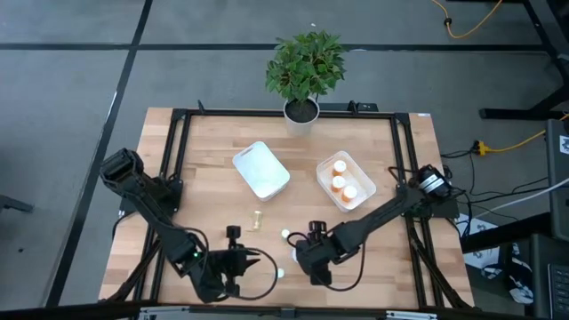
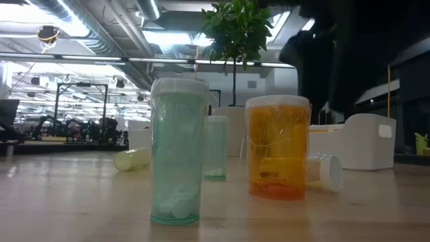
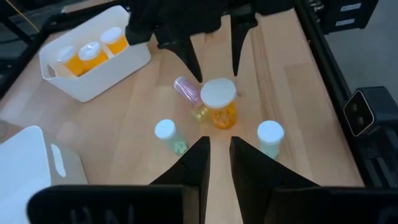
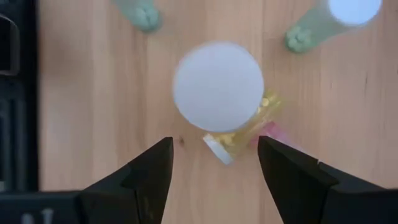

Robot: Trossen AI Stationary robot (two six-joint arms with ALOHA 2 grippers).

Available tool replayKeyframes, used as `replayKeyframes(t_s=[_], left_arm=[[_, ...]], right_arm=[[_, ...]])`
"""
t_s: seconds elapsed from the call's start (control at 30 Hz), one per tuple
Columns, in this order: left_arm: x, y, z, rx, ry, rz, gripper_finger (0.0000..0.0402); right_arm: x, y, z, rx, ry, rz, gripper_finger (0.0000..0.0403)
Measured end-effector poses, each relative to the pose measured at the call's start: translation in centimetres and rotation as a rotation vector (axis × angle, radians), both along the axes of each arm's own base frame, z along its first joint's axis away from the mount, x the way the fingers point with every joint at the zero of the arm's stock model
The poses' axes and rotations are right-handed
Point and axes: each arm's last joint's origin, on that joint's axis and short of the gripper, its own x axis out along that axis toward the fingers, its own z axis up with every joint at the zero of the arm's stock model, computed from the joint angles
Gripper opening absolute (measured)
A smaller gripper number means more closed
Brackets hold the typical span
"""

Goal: Pick and place medicine bottles into bin by pill shape (circle, oval)
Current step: Put the orange pill bottle into the right white bin

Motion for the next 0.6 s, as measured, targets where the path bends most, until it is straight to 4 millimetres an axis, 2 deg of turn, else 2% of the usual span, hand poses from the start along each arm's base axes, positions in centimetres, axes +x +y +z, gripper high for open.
replayKeyframes(t_s=[0.27,0.6], left_arm=[[0.0,0.1,0.0,0.006,0.001,0.003,0.0055],[0.0,0.1,0.0,0.006,0.001,0.003,0.0055]], right_arm=[[0.4,-0.1,0.0,-0.009,-0.033,0.060,0.0236],[1.6,-0.3,-1.1,-0.030,-0.071,0.135,0.0236]])
